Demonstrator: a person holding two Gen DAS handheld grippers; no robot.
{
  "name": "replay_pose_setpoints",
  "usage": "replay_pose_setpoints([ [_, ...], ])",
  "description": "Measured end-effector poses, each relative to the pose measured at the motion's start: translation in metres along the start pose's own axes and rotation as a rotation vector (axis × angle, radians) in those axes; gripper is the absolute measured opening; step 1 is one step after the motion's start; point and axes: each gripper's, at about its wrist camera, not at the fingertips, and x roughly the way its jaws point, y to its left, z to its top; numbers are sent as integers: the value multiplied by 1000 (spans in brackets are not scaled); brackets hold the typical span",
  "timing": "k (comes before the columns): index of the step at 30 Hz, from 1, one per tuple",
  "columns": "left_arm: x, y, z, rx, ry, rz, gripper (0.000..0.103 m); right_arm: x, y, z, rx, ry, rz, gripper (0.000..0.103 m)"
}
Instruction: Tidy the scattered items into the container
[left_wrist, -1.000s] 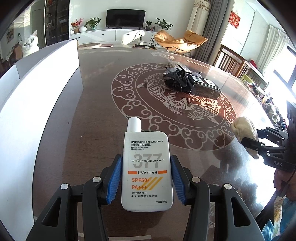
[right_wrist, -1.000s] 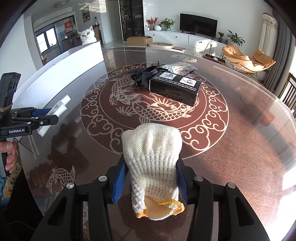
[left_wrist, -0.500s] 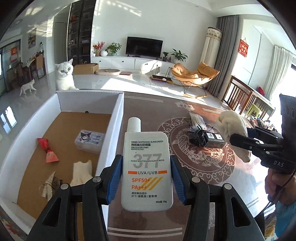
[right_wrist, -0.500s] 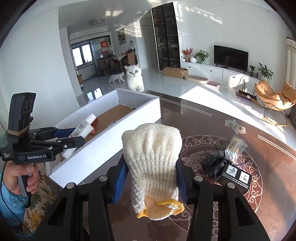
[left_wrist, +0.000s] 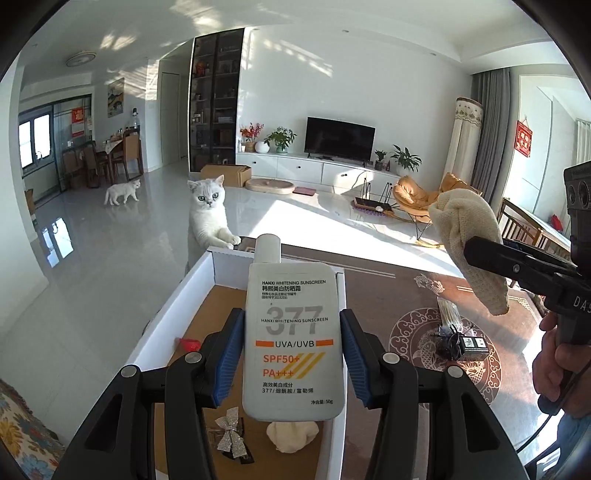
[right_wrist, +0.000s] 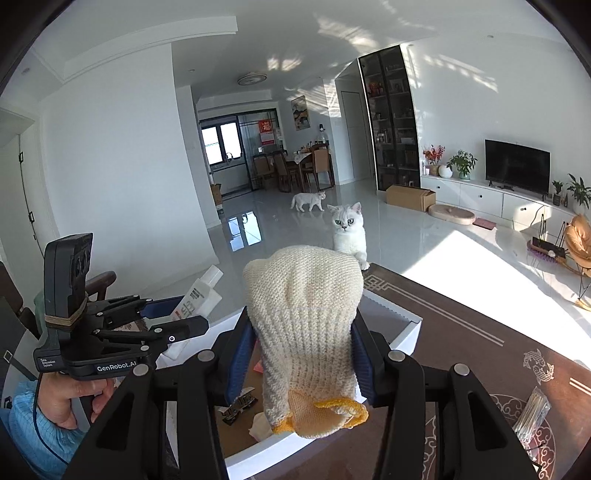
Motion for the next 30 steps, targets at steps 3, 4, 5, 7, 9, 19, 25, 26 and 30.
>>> replay_pose_setpoints([
  [3, 21, 14, -9, -21, 32, 2, 51, 40, 9, -1, -17, 66, 16, 48],
  [4, 31, 20, -13, -33, 49, 1, 51, 56, 12, -4, -21, 94, 21, 48],
  [5, 41, 27, -18, -47, 70, -1, 51, 73, 14, -7, -24, 123, 24, 48],
  [7, 64, 41, -31, -80, 118, -2, 51, 108, 18, -16, -31, 191, 29, 49],
  [9, 85, 55, -45, -110, 170, 8, 51, 144, 20, -26, -37, 266, 30, 49],
  [19, 172, 111, -109, -213, 554, 70, 59, 282, 13, -91, -52, 709, -45, 54],
  [25, 162, 120, -110, -258, 508, 79, 88, 288, 17, -99, -67, 730, -25, 56],
  [26, 161, 120, -108, -255, 505, 82, 88, 285, 20, -101, -73, 733, -28, 56],
  [30, 151, 110, -105, -232, 486, 100, 88, 263, 23, -97, -81, 721, -38, 56],
])
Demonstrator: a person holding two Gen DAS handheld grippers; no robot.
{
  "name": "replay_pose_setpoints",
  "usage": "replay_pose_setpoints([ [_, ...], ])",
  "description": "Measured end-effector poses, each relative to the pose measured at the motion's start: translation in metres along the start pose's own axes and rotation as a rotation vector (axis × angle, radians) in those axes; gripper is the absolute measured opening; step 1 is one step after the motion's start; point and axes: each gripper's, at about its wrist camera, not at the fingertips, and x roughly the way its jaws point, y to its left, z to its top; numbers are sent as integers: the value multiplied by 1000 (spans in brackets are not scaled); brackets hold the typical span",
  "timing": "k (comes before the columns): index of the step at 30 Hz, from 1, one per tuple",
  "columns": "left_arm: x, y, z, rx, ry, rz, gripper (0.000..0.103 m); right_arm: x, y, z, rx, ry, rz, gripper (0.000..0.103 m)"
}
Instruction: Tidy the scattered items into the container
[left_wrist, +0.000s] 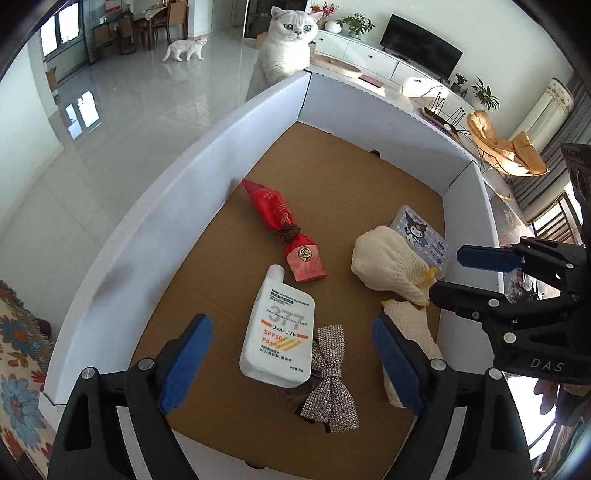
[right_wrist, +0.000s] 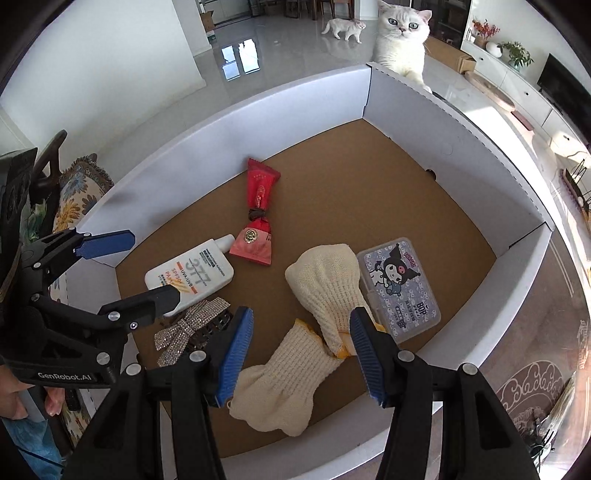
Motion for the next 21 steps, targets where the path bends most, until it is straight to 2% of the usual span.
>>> replay_pose_setpoints([
  [5, -30, -24, -15, 26, -66, -3, 88, -41, -8, -27, 20, -66, 7, 56],
  [10, -72, -94, -37, 153, -145, -50, 88, -94, -36, -92, 51, -156, 33, 56],
  [15, -96, -195, -73, 331, -180, -139, 91, -140, -81, -198, 114, -205, 22, 56],
  [18, -84, -258, -104, 412, -167, -203, 102, -155, -115, -274, 181, -225, -64, 56],
  [21, -47, -319, -140, 499, -116, -249, 102, -149, -158, -353, 298, -202, -172, 56],
])
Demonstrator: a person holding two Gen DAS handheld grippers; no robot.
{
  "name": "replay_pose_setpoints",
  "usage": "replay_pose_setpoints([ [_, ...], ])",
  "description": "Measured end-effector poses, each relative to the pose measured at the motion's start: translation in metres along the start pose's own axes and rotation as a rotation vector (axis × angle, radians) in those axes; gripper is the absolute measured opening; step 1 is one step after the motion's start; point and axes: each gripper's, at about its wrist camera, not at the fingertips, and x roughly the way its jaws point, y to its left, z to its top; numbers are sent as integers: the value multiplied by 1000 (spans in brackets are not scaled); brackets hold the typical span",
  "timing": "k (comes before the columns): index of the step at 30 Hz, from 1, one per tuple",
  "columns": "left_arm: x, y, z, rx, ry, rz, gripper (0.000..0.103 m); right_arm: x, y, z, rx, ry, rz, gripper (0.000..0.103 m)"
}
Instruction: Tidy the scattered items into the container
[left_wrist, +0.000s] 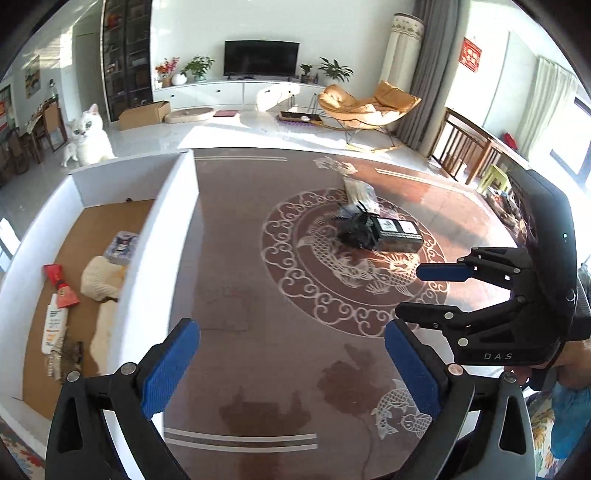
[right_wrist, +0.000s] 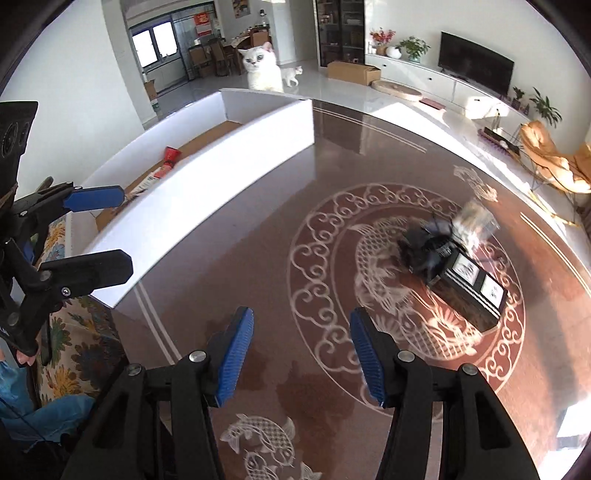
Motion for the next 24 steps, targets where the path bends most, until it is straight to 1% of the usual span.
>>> replay_pose_setpoints([
  [2, 40, -39, -10, 66, 51, -16, 102, 9, -38, -43, 70, 36, -98, 56],
  [4, 74, -73, -20, 137, 80, 6, 102, 17, -69, -82, 127, 71, -180, 56],
  [5, 88, -86, -25, 166, 86, 20, 102, 19, -80, -98, 145, 78, -207, 56],
  [6, 101, -98, -27, 186, 87, 35, 102, 22, -88, -112, 158, 76, -227, 56],
  [7, 111, -106, -28, 195, 84, 44, 102, 21, -96, -124, 176, 49, -228, 59],
  [8, 120, -112, -29, 197, 81, 45, 102, 19, -102, -132, 200, 13, -215, 58],
  [10, 137, -118, -28, 184, 83, 39, 102, 17, -110, -139, 243, -26, -216, 60],
  [13, 156, -121, -24, 169, 100, 41, 103, 18, -113, -138, 263, -61, -238, 63],
  [20, 163, -108, -15, 140, 61, 50, 103, 26, -112, -133, 280, -121, -260, 71],
  [24, 166, -105, -14, 126, 58, 60, 103, 29, -114, -132, 284, -122, -259, 72],
])
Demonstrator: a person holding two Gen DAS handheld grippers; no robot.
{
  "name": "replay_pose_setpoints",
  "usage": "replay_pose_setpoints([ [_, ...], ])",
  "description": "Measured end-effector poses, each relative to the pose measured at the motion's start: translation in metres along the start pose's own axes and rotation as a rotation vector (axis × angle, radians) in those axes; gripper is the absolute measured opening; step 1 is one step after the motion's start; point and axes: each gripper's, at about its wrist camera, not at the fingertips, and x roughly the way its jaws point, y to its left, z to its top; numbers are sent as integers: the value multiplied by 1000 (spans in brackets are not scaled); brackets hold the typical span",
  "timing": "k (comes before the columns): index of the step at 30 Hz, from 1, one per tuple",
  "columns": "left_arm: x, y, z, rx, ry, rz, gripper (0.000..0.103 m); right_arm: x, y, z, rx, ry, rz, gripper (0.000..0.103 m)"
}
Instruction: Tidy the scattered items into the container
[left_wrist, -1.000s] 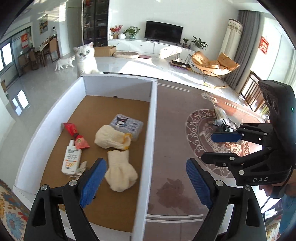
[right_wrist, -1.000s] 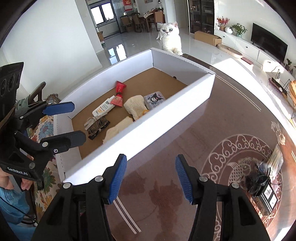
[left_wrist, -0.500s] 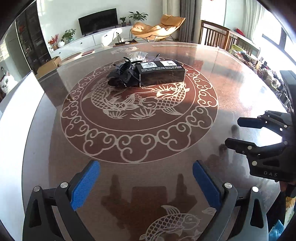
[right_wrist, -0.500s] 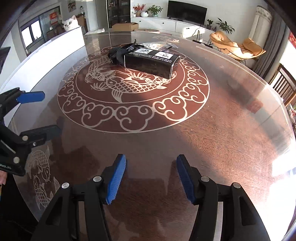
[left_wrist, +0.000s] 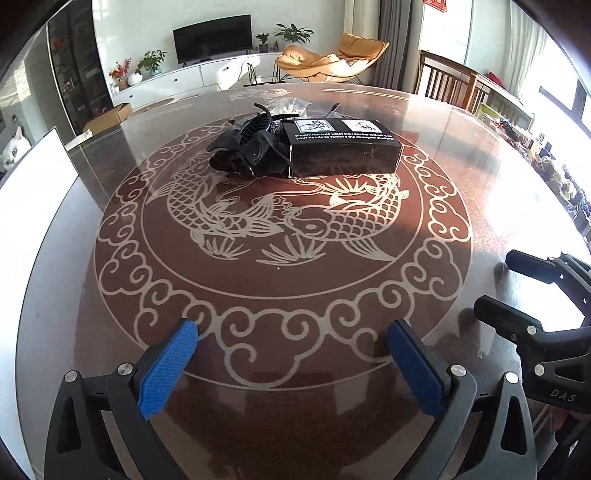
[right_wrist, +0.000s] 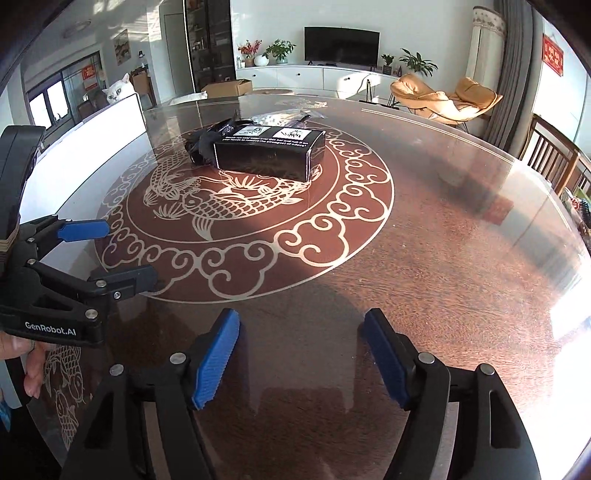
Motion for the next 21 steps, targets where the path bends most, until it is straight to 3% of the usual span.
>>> replay_pose_setpoints([
  [21, 8, 11, 8, 36, -2, -31, 103, 3, 1, 1, 3, 0, 7, 73],
])
